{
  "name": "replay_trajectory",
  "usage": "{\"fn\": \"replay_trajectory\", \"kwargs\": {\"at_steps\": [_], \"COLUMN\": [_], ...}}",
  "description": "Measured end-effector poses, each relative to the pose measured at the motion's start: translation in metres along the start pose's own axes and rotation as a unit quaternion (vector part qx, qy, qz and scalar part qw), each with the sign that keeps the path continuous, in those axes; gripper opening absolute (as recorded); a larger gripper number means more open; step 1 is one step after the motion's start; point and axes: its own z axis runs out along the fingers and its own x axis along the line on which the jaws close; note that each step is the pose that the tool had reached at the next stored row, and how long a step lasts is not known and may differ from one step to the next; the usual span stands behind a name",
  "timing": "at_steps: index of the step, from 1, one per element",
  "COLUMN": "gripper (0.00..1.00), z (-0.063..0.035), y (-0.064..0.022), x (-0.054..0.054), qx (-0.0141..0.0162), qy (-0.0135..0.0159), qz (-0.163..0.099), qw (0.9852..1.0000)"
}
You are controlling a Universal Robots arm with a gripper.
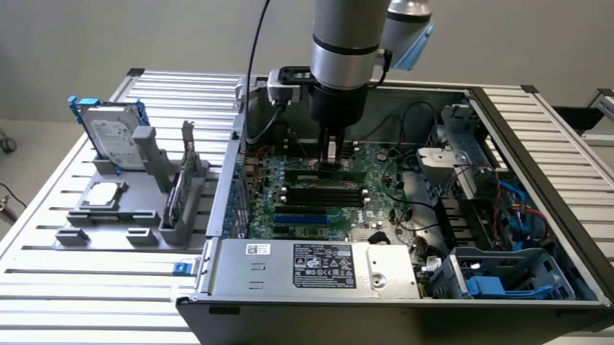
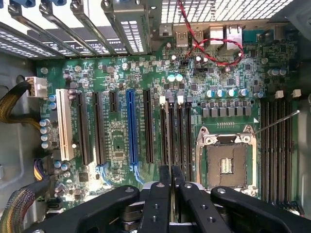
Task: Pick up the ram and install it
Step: 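Insert the ram into the slot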
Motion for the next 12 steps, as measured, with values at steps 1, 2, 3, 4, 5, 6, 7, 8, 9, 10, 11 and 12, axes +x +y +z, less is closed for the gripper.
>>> {"fn": "replay_trajectory", "kwargs": {"at_steps": [1, 2, 3, 4, 5, 6, 7, 8, 9, 10, 11, 12], "gripper": [0.14, 0.14, 0.14, 0.14, 0.14, 0.14, 0.14, 0.14, 0.14, 0.14, 0.14, 0.14], "z": [0.0018, 0.0036, 0.0054, 0.0071, 0.0089, 0.0107, 0.0125, 0.0143, 0.0161, 0.0179, 0.0198, 0.0216], "y": [-0.0002, -0.0005, -0.0008, -0.0011, -0.0016, -0.0022, -0.003, -0.0041, -0.0052, -0.0062, -0.0067, -0.0068], "x": [0.0, 0.0, 0.0, 0.0, 0.0, 0.0, 0.0, 0.0, 0.0, 0.0, 0.0, 0.0], "qx": [0.0, 0.0, 0.0, 0.0, 0.0, 0.0, 0.0, 0.0, 0.0, 0.0, 0.0, 0.0], "qy": [0.0, 0.0, 0.0, 0.0, 0.0, 0.0, 0.0, 0.0, 0.0, 0.0, 0.0, 0.0], "qz": [0.0, -0.001, -0.001, -0.001, -0.001, -0.001, -0.001, -0.001, -0.001, -0.001, -0.001, -0.001], "qw": [1.0, 1.0, 1.0, 1.0, 1.0, 1.0, 1.0, 1.0, 1.0, 1.0, 1.0, 1.0]}}
